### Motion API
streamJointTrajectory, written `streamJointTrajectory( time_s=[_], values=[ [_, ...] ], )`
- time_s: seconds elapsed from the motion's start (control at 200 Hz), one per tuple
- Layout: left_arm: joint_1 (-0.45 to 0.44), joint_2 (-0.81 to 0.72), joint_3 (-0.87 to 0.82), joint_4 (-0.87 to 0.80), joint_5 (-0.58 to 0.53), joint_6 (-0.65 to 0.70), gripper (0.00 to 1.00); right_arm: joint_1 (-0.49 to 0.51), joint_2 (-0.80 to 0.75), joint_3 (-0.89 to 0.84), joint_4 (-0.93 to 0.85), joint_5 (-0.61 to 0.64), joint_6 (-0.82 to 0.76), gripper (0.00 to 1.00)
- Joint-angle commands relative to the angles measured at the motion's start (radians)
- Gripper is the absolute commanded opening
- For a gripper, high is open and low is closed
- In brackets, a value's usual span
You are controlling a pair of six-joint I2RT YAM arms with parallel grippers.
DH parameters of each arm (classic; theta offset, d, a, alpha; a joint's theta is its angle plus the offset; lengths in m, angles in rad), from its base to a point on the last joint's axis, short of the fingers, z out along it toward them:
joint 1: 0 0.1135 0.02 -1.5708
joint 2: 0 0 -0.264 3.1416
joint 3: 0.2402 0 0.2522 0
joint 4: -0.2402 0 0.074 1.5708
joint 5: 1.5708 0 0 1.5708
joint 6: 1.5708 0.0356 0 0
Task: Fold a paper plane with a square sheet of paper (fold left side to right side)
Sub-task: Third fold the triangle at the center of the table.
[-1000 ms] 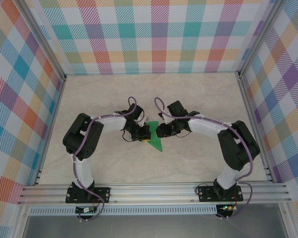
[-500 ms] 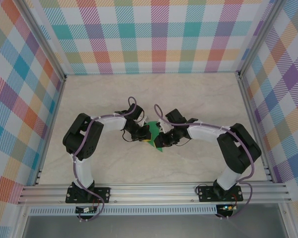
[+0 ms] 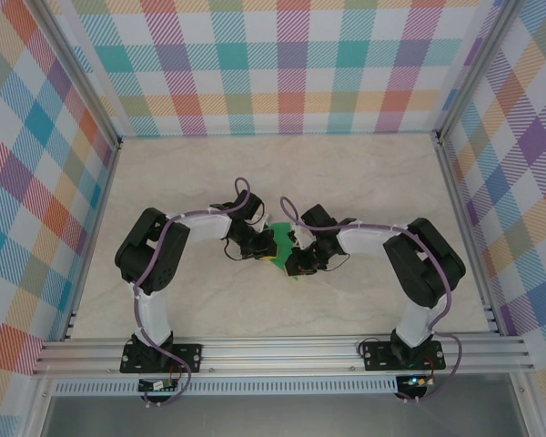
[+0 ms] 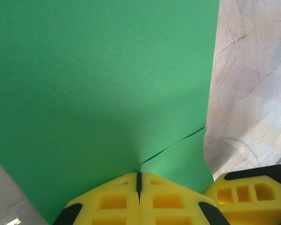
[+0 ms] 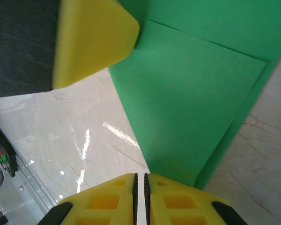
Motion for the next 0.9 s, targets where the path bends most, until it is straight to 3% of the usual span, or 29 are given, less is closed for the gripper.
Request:
streamJointTrajectory(
  time_s=[0.0,0.29,0.495,0.895],
  values=[
    [-0.010,0.050,-0.025,-0.030,-0.088,0.008,0.02,-0.003,0.025,0.016,-0.049,0.020,0.000,0.14],
    [-0.010,0.050,-0.020,-0.037,-0.089,0.013,0.01,-0.003,0.023,0.004,-0.076,0.059,0.002,0.14],
    [-0.010,0.048,-0.016,-0.043,-0.092,0.018,0.01,-0.031,0.001,-0.046,-0.034,0.022,0.052,0.12],
    [-0.010,0.005,0.021,-0.052,-0.076,0.023,0.03,-0.062,0.056,-0.091,-0.039,-0.007,0.093,0.03]
  ],
)
